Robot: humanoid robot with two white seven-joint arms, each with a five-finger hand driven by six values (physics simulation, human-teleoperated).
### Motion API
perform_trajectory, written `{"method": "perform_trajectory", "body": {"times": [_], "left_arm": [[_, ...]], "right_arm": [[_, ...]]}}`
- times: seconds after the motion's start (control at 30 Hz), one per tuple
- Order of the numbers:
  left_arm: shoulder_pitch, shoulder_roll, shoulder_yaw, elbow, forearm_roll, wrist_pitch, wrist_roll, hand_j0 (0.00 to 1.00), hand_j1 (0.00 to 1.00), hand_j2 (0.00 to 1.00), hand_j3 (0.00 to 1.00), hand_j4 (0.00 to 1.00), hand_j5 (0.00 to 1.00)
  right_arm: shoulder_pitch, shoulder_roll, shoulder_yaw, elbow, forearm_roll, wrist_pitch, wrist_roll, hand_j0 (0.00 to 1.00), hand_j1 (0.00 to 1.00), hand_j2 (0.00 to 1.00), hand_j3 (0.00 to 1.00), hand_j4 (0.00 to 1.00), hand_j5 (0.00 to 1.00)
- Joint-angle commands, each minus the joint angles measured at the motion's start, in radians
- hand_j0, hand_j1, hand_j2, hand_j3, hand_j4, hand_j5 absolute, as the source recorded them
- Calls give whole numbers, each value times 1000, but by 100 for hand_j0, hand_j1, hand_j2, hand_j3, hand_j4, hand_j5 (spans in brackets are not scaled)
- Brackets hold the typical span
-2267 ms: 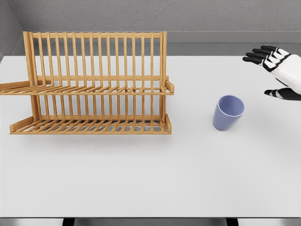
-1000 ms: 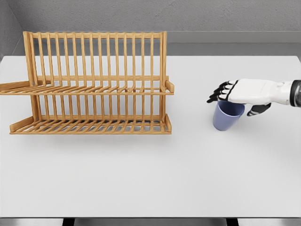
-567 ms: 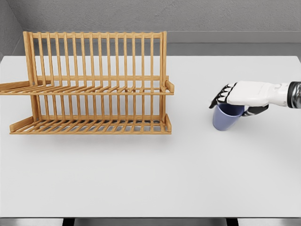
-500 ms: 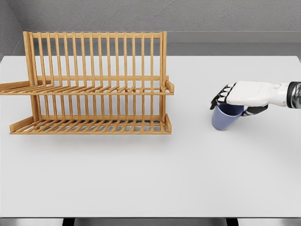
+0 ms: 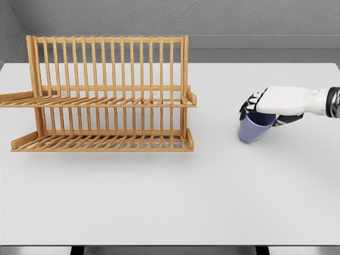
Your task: Right arm put cup on second shelf
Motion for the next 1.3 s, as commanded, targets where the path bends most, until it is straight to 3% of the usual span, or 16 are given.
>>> {"method": "perform_trajectory", "body": {"times": [0.0, 0.7, 1.13, 1.27], "left_arm": [[0, 0, 0, 0, 0, 0, 0, 100, 100, 100, 100, 100, 100], [0, 0, 0, 0, 0, 0, 0, 100, 100, 100, 100, 100, 100], [0, 0, 0, 0, 0, 0, 0, 100, 100, 100, 100, 100, 100], [0, 0, 0, 0, 0, 0, 0, 100, 100, 100, 100, 100, 100]], "right_arm": [[0, -1, -22, -1, -7, 3, 0, 64, 64, 64, 64, 64, 64], [-26, -1, -154, -33, -9, 3, 0, 65, 65, 65, 65, 65, 65], [-64, 7, -214, -163, -7, 3, 0, 64, 64, 64, 64, 64, 64], [-81, 61, -211, -177, -9, 3, 0, 64, 64, 64, 64, 64, 64]]}}
